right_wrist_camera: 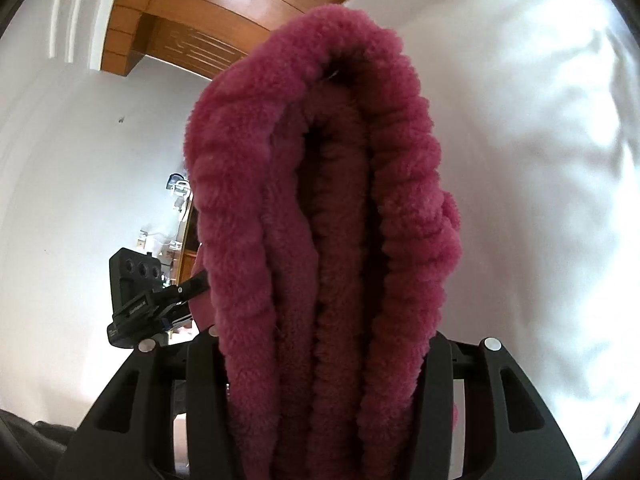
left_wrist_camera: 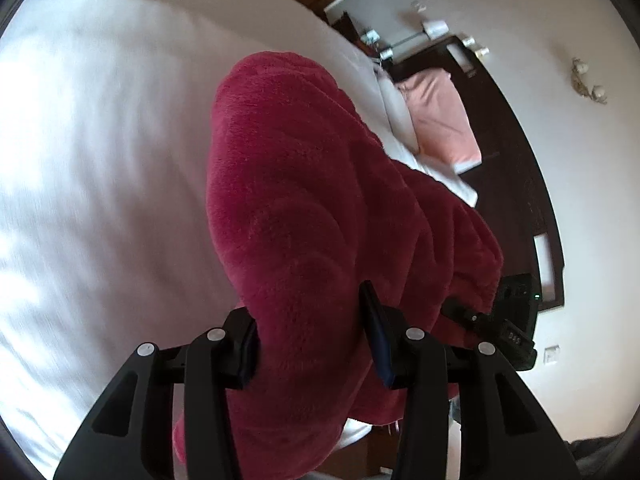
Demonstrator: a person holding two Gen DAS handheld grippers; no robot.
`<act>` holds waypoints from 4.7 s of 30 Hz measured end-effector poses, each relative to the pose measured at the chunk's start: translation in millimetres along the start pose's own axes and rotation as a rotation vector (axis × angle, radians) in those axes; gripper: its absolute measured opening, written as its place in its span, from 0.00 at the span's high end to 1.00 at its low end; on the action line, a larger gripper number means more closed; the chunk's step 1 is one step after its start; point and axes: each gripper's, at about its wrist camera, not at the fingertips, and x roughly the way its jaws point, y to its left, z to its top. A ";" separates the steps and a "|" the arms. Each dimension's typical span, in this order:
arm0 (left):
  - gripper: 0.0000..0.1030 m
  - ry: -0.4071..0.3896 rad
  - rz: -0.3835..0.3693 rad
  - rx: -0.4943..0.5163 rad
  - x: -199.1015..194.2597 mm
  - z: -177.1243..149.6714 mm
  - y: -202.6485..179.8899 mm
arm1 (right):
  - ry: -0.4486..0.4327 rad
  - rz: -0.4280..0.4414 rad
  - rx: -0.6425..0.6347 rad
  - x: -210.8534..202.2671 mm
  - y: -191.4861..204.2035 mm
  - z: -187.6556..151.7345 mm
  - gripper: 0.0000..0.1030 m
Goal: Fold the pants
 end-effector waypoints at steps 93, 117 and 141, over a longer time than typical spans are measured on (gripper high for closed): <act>0.06 -0.282 0.604 0.491 22.7 21.7 -136.7 | -0.284 -0.559 -0.319 3.8 168.6 -24.2 0.11; 0.05 -0.519 0.732 0.459 -56.2 26.9 -172.6 | -0.475 -0.665 -0.478 -27.3 252.1 -39.2 0.03; 0.05 -0.268 0.841 0.347 2.2 8.0 -140.9 | -0.263 -0.692 -0.487 21.1 202.5 -9.1 0.03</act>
